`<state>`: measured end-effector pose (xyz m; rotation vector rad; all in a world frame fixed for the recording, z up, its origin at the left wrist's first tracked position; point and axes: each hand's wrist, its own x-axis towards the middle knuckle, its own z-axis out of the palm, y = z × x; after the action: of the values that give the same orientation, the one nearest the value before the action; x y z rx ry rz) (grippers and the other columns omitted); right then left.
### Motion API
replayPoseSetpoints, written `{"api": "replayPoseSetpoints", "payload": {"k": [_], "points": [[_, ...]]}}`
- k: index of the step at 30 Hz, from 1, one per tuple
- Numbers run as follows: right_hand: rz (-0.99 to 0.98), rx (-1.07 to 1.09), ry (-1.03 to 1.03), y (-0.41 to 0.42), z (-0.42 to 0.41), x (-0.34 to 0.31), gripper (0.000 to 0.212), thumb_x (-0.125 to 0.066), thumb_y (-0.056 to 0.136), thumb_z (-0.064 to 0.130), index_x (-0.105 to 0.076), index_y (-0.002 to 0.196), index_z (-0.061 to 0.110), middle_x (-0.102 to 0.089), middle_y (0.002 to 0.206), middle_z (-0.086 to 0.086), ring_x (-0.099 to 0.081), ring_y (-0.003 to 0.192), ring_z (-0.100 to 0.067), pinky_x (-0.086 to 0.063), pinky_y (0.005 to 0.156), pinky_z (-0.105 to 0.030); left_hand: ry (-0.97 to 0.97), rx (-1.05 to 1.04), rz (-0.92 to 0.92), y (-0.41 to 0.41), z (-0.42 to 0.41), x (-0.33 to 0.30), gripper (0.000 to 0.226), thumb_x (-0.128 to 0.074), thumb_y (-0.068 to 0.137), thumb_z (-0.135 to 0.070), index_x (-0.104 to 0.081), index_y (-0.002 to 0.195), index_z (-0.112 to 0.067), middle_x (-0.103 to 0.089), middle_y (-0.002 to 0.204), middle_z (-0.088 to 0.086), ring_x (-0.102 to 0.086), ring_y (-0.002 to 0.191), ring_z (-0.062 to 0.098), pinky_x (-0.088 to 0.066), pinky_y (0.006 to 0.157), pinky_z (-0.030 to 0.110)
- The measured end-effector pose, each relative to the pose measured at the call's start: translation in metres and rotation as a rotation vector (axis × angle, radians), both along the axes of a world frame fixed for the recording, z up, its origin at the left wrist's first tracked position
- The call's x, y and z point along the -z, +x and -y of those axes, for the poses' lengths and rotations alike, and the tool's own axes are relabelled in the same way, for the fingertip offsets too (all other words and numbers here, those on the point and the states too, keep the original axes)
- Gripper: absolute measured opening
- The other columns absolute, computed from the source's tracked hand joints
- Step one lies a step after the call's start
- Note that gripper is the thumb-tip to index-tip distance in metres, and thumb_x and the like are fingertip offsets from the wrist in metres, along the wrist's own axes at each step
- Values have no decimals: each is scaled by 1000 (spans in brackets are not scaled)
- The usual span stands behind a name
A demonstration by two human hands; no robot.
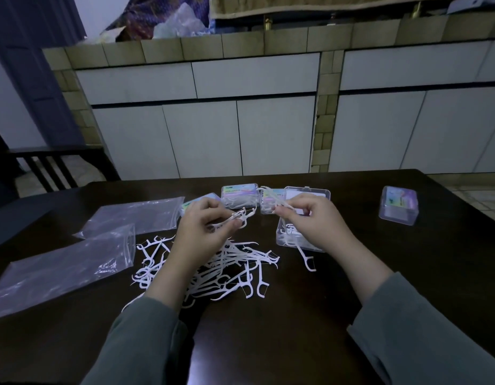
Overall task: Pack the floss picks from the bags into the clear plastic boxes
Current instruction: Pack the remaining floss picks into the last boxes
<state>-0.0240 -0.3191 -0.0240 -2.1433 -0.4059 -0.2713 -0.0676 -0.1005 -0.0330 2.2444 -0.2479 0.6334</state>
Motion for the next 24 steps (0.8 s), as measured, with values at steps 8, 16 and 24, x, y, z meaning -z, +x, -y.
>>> {"api": "replayPoseSetpoints", "payload": {"k": [8, 16, 24], "points": [[-2, -34, 244, 0, 16, -8, 21, -66, 89, 28, -74, 107, 18, -58, 66, 24, -48, 58, 13, -36, 54, -6, -2, -21, 72, 5, 22, -11, 13, -68, 86, -34, -72, 80, -24, -62, 83, -15, -48, 89, -2, -35, 74, 28], [101, 183, -15, 12, 37, -7, 27, -61, 89, 46, -74, 105, 28, -59, 90, 19, -49, 88, -13, -39, 90, -46, -177, -50, 107, 17, 49, -27, 13, -66, 88, -33, -70, 79, -25, -60, 73, -21, -51, 75, -3, -33, 63, 15], [-45, 230, -474, 10, 42, -4, 32, -56, 91, 50, -68, 117, 35, -62, 125, 8, -41, 121, -19, -26, 95, -39, -317, -111, 184, 34, 82, -27, 13, -64, 91, -25, -71, 84, -18, -50, 68, -17, -46, 65, -9, -32, 55, 6]]}}
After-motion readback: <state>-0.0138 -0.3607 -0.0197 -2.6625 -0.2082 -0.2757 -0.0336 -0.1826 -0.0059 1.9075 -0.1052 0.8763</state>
